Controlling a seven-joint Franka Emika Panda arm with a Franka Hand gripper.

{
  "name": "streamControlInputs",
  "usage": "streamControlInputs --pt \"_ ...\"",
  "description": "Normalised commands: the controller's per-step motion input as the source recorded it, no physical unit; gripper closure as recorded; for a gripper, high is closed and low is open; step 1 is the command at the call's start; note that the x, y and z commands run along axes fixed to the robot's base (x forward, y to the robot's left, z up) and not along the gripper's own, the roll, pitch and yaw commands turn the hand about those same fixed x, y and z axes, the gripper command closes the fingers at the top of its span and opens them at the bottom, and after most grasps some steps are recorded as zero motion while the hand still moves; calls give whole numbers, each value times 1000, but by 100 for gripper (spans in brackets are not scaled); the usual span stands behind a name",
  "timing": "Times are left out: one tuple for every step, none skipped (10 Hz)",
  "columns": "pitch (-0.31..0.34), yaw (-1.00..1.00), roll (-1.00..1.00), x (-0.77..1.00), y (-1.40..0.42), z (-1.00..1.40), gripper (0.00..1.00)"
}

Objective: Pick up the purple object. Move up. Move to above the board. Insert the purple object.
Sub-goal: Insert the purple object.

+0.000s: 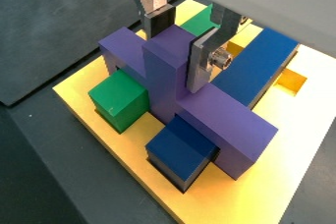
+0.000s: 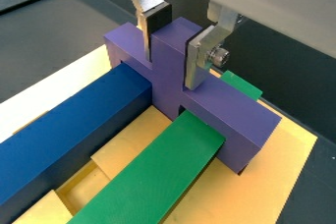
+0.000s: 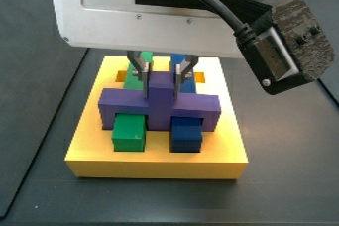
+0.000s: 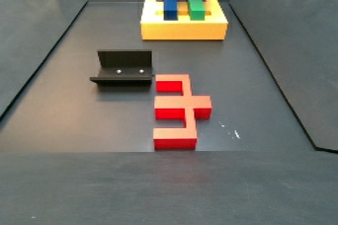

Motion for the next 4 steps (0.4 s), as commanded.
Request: streamControlInputs --pt "-169 -11 0 -54 0 -623 100" --pt "-177 -9 0 -77 0 -609 100" --pt "-121 0 0 -34 0 -423 100" --pt "0 0 0 0 0 0 100"
